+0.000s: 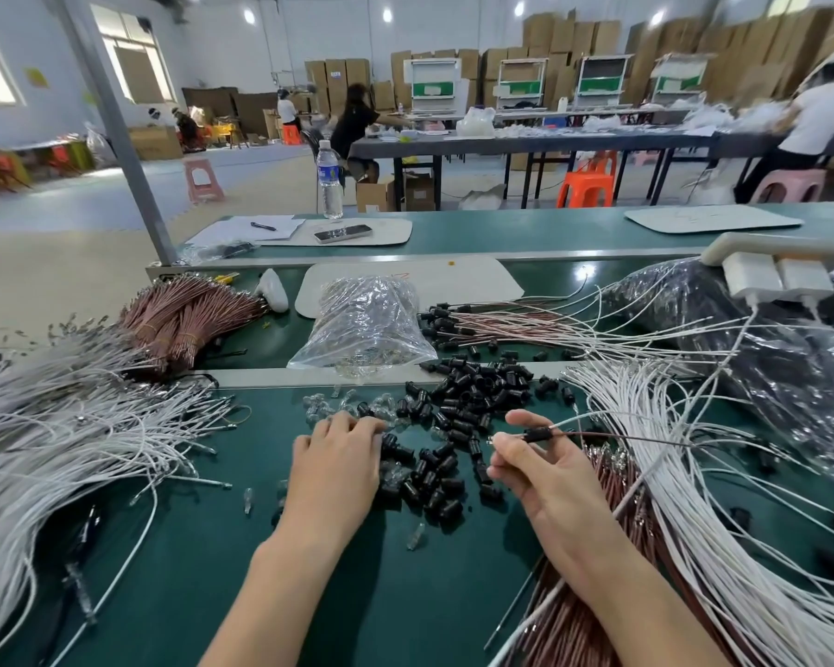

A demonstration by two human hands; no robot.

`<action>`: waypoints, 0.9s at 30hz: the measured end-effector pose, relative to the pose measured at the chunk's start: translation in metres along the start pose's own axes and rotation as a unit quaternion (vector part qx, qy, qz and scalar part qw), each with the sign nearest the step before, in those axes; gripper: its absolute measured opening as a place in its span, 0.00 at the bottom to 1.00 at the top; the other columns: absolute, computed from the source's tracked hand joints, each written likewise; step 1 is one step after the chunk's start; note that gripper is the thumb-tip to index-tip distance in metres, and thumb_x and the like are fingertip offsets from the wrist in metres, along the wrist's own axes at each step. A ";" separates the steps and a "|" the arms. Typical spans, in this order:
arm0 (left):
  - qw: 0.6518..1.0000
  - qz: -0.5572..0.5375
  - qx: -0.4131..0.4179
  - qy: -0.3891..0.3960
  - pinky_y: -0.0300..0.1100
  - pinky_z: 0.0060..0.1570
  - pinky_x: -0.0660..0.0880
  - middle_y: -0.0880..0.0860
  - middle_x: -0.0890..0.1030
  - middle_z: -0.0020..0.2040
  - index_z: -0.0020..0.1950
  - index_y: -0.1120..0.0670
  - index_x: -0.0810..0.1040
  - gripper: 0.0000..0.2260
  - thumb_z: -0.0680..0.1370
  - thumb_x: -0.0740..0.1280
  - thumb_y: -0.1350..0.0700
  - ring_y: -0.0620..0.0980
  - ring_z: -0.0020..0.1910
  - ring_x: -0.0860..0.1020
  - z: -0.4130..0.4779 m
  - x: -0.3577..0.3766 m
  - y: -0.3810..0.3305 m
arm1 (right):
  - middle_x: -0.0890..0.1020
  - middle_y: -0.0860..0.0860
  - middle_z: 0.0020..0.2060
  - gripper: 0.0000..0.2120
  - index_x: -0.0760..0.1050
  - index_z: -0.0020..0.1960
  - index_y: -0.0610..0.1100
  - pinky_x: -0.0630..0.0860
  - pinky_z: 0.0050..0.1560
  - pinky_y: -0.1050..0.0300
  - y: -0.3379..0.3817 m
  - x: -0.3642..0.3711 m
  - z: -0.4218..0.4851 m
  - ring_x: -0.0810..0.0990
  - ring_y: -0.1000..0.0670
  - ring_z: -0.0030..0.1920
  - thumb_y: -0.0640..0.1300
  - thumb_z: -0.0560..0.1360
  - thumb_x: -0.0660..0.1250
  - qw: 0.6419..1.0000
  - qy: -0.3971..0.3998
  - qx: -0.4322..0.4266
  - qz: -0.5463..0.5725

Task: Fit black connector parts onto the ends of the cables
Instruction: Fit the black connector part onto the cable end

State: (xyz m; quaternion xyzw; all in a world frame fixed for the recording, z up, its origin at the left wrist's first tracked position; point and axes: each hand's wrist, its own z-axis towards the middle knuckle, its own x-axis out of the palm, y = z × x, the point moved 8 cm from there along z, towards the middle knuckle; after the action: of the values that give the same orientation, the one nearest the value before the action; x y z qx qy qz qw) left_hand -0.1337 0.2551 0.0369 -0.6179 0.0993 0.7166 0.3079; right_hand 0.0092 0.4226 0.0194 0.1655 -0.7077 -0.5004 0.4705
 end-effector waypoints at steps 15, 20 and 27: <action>0.897 -0.436 0.066 -0.023 0.36 0.44 0.77 0.40 0.83 0.45 0.56 0.46 0.80 0.07 0.84 0.62 0.51 0.40 0.43 0.81 -0.012 -0.021 -0.056 | 0.81 0.46 0.37 0.06 0.79 0.42 0.43 0.83 0.40 0.61 0.003 0.005 0.004 0.84 0.51 0.38 0.34 0.69 0.72 0.991 0.033 0.040 0.127; 0.811 -0.584 0.021 -0.024 0.40 0.45 0.79 0.51 0.85 0.45 0.55 0.51 0.80 0.09 0.85 0.60 0.55 0.49 0.44 0.83 -0.030 0.001 -0.078 | 0.82 0.46 0.37 0.08 0.81 0.38 0.46 0.83 0.43 0.61 0.006 0.015 0.001 0.85 0.51 0.40 0.34 0.71 0.71 0.991 0.064 0.029 0.116; 0.775 -0.631 0.029 -0.028 0.38 0.45 0.81 0.51 0.86 0.44 0.57 0.54 0.81 0.11 0.80 0.64 0.51 0.49 0.44 0.85 -0.035 0.002 -0.079 | 0.83 0.43 0.37 0.07 0.79 0.38 0.46 0.82 0.38 0.63 0.007 0.014 -0.003 0.85 0.50 0.38 0.36 0.70 0.72 0.994 0.056 0.035 0.088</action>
State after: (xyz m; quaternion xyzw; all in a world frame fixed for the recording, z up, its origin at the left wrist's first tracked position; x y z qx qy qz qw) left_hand -0.0600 0.2998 0.0460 -0.5129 -0.3008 0.3751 0.7112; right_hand 0.0056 0.4139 0.0325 0.1464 -0.7094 -0.4220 0.5452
